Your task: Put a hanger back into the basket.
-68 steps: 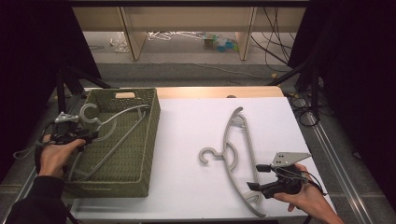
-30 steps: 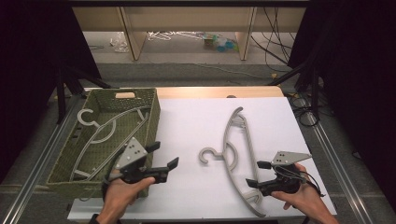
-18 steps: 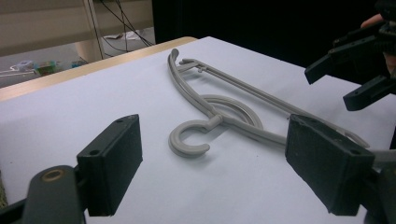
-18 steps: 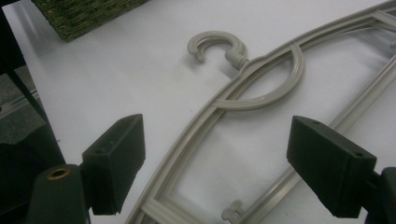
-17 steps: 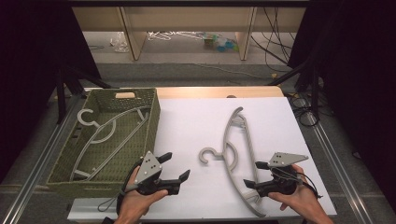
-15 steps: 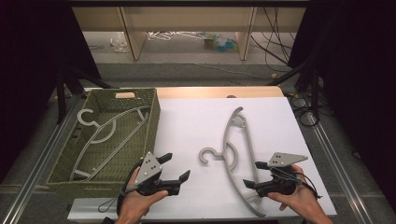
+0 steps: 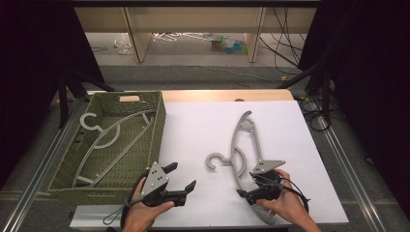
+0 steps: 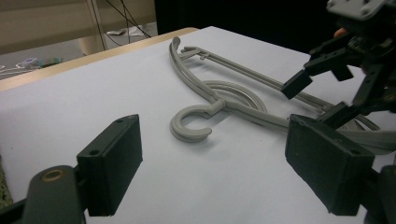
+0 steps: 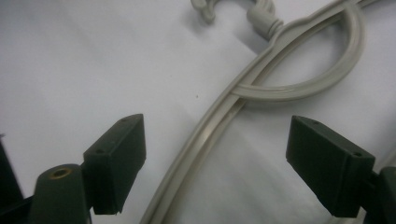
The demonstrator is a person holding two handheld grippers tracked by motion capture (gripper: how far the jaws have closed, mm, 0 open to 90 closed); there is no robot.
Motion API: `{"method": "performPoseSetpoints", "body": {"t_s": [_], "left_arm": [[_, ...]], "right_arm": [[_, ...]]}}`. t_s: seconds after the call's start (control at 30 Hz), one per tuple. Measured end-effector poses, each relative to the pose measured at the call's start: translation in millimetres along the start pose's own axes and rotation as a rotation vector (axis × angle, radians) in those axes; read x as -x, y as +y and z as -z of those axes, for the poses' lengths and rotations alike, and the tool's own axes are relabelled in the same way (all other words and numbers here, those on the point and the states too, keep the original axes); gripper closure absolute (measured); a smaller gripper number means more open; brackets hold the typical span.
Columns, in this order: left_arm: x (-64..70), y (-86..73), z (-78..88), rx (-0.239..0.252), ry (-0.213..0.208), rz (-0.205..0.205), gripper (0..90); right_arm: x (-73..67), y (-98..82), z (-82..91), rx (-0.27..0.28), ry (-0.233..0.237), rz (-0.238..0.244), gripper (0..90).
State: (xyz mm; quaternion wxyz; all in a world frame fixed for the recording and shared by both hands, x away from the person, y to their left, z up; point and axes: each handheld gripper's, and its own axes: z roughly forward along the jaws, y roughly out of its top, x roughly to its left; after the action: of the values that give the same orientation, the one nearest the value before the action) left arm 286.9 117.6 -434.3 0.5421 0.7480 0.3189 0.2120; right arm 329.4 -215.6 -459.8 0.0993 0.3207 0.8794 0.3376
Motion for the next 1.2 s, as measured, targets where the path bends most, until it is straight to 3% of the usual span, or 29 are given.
{"method": "performPoseSetpoints", "body": {"t_s": [0.17,0.23,0.3,0.33,0.47,0.5,0.53,0.57,0.73,0.77,0.8,0.87,0.93,1.1,1.17,1.2], "left_arm": [[0.0,-0.6,0.1,0.006,-0.014,-0.007,18.9],[-0.6,-0.3,1.8,0.001,-0.006,-0.008,18.9],[-0.8,-0.3,2.2,0.003,-0.004,-0.005,18.9],[-1.5,-0.1,1.8,0.006,-0.007,-0.008,18.9],[-0.8,-0.4,1.6,0.002,-0.007,0.001,18.9],[-0.8,0.0,1.3,0.005,-0.008,0.001,19.0],[-1.0,-0.1,1.3,0.004,-0.008,-0.002,19.0],[-1.4,-0.3,1.4,0.003,-0.011,-0.009,19.0],[-2.4,-0.2,1.7,0.016,-0.015,0.014,19.1],[-4.2,0.4,2.6,0.01,-0.012,-0.02,19.1],[-3.1,-0.1,3.4,0.01,-0.009,-0.003,19.1],[-4.1,0.5,3.6,0.015,-0.011,-0.013,19.2],[-3.3,0.0,3.4,0.017,-0.003,0.007,19.3],[-4.1,-0.2,3.6,0.012,0.0,0.01,19.5],[-3.1,-1.2,3.2,0.002,0.003,0.004,19.5],[-2.9,-1.1,3.0,0.005,0.001,0.005,19.6]], "right_arm": [[-1.1,7.6,-24.7,-0.092,-0.015,0.005,29.5],[-0.8,9.6,-30.3,-0.131,-0.015,-0.038,33.0],[0.7,11.2,-30.3,-0.131,-0.016,-0.044,35.2],[2.8,13.2,-29.4,-0.124,0.006,-0.067,46.2],[5.8,13.4,-30.0,-0.119,0.012,-0.079,50.9],[6.4,14.7,-28.6,-0.113,0.033,-0.09,61.0],[5.5,15.7,-27.3,-0.112,0.039,-0.108,62.4],[6.9,16.0,-27.0,-0.098,0.023,-0.089,63.2],[12.0,20.2,-13.5,-0.1,0.058,-0.135,66.1],[14.1,20.4,-11.4,-0.095,0.062,-0.132,66.5],[15.5,20.9,-8.0,-0.092,0.068,-0.141,67.0],[17.9,20.9,-4.8,-0.084,0.06,-0.135,67.6],[23.9,19.8,8.2,-0.077,0.065,-0.109,69.9],[34.1,18.2,24.9,-0.052,0.083,-0.104,74.3],[42.7,15.2,34.8,-0.017,0.111,-0.11,81.5],[44.4,15.0,38.1,-0.011,0.116,-0.106,80.6]]}}
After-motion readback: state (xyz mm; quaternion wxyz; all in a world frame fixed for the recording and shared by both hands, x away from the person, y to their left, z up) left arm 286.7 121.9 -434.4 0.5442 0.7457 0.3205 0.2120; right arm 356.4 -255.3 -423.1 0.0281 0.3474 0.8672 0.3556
